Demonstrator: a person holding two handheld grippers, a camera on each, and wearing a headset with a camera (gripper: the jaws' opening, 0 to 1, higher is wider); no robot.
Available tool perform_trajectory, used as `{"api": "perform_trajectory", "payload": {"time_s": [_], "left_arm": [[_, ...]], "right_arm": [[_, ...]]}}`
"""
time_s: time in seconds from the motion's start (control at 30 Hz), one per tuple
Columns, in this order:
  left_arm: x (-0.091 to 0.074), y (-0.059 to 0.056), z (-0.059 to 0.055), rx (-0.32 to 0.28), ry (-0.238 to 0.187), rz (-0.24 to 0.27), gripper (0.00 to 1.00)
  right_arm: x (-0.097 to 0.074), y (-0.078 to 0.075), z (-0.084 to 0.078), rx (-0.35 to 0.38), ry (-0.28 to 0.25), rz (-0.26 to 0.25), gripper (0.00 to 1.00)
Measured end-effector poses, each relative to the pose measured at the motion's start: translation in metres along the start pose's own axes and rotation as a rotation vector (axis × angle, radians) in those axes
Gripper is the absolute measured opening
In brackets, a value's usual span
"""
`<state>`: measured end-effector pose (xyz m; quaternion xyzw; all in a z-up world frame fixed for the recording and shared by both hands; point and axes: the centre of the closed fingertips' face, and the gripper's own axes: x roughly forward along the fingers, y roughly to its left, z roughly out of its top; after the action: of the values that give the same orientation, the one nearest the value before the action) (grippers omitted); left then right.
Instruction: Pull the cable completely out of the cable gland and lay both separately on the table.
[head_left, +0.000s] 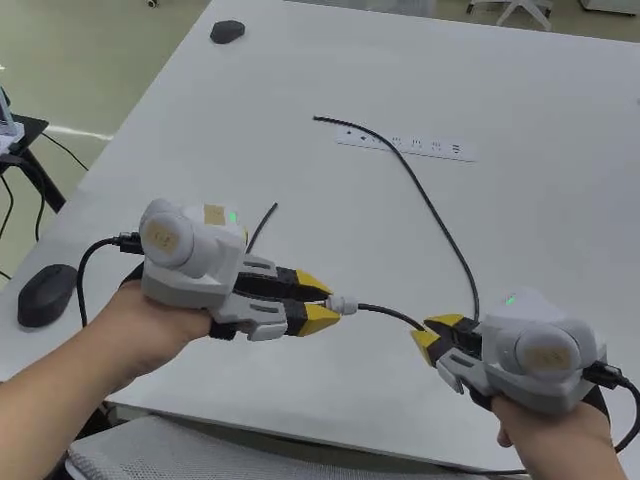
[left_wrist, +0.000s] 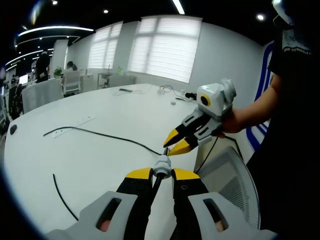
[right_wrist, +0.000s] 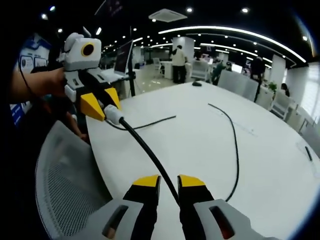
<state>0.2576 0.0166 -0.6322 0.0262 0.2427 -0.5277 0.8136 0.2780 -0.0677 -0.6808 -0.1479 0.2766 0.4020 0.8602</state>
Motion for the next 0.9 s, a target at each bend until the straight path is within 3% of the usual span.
{"api": "perform_trajectory", "payload": {"time_s": [0.17,0.3,0.4,0.63,0.9], "left_arm": [[0.001,0.002,0.0,-0.001,0.007,0.003,0.15],[0.002,0.002,-0.001,-0.001,0.013,0.005,0.15],[0.003,0.002,-0.003,-0.002,0.021,0.006,0.15],[0.002,0.001,-0.005,-0.005,0.027,0.01,0.15],[0.004,-0.002,-0.006,-0.006,0.03,0.014,0.15]], "right_arm": [[-0.005,0.007,0.022,-0.114,-0.032,-0.004,0.16],[-0.002,0.017,0.035,-0.176,-0.035,0.021,0.16],[0.002,0.026,0.044,-0.266,-0.036,0.036,0.15],[0.01,0.046,0.05,-0.354,-0.016,0.093,0.13],[0.013,0.051,0.054,-0.397,-0.012,0.109,0.09]]}}
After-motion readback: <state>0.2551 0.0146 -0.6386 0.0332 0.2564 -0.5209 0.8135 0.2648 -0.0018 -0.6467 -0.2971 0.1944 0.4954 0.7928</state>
